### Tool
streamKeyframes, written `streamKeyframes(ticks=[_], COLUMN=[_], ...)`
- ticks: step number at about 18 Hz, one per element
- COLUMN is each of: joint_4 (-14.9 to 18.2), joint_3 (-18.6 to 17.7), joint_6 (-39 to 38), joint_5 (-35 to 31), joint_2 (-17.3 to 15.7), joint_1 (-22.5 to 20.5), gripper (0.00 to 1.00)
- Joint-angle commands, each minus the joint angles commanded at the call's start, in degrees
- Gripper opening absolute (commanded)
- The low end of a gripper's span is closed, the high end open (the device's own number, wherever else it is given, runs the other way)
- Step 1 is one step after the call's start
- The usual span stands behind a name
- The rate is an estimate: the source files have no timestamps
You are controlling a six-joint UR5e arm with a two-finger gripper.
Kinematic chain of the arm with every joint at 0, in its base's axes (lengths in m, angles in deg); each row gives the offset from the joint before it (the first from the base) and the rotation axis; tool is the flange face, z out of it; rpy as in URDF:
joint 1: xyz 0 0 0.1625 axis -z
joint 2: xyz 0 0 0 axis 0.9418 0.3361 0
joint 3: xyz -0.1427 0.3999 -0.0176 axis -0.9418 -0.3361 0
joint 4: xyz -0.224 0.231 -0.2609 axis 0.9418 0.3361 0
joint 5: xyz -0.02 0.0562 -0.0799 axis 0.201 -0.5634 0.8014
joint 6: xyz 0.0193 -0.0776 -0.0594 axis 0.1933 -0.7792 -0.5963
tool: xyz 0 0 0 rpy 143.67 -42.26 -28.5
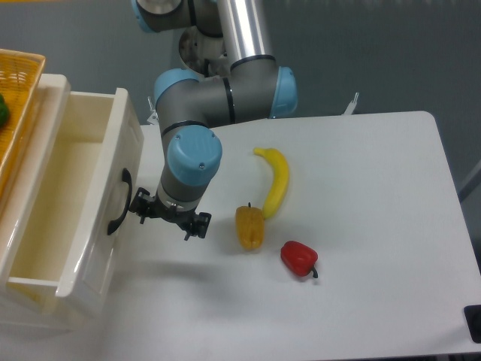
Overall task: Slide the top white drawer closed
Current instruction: 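Keep pushing the drawer front until it sits flush with the unit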
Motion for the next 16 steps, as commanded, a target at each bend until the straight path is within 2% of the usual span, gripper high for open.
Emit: streamKeyframes(ticks=[16], joint_4=[-0.1], joint_3=[-0.1], joint_6=[0.0], joint_5=[-0.2], joint_2=[0.2], joint_1=[5.2], gripper=[1.0])
